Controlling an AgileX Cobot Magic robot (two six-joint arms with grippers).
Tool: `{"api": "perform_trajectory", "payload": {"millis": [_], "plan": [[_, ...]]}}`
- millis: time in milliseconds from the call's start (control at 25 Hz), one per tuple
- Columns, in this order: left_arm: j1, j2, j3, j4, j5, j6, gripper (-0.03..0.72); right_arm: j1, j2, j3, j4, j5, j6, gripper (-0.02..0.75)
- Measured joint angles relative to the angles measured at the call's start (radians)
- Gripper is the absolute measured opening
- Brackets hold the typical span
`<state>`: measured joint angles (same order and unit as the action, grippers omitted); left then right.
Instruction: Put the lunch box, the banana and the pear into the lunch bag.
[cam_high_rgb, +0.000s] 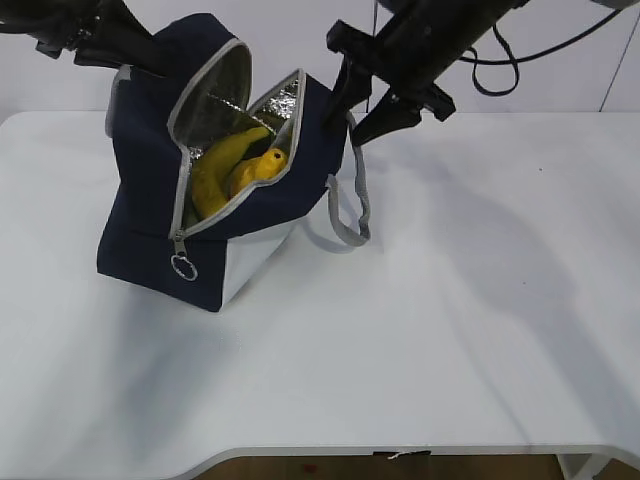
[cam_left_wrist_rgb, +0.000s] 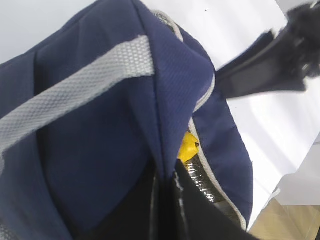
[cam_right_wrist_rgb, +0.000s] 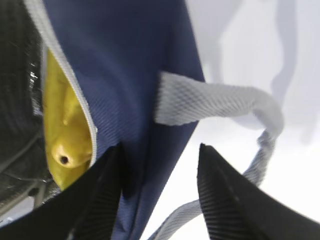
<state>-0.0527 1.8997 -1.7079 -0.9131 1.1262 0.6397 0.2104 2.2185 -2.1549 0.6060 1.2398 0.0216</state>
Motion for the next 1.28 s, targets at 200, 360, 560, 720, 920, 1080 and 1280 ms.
{"api": "perform_trajectory", "payload": {"millis": [200, 360, 560, 720, 920, 1080, 1280], "plan": [[0.000, 0.000, 0.000, 0.000, 0.000, 0.002, -0.001, 0.006, 0.000, 0.086, 0.006, 0.000, -0.002, 0.394], [0.000, 0.000, 0.000, -0.002, 0.000, 0.005, -0.001, 0.006, 0.000, 0.110, 0.040, 0.000, -0.028, 0.393], [0.000, 0.000, 0.000, -0.002, 0.000, 0.005, -0.001, 0.006, 0.001, 0.110, 0.068, -0.002, -0.082, 0.255], [0.000, 0.000, 0.000, 0.000, 0.000, 0.005, -0.001, 0.017, 0.010, 0.110, 0.063, -0.006, -0.112, 0.102], [0.000, 0.000, 0.000, 0.004, 0.002, 0.007, -0.001, 0.034, 0.015, 0.110, 0.026, -0.008, -0.126, 0.017], [-0.008, 0.000, 0.000, 0.004, 0.006, 0.007, -0.001, 0.035, 0.015, 0.110, 0.009, -0.008, -0.143, 0.010], [-0.057, 0.000, 0.000, 0.015, -0.008, 0.008, -0.001, 0.035, -0.005, 0.110, -0.034, -0.008, -0.155, 0.009]]}}
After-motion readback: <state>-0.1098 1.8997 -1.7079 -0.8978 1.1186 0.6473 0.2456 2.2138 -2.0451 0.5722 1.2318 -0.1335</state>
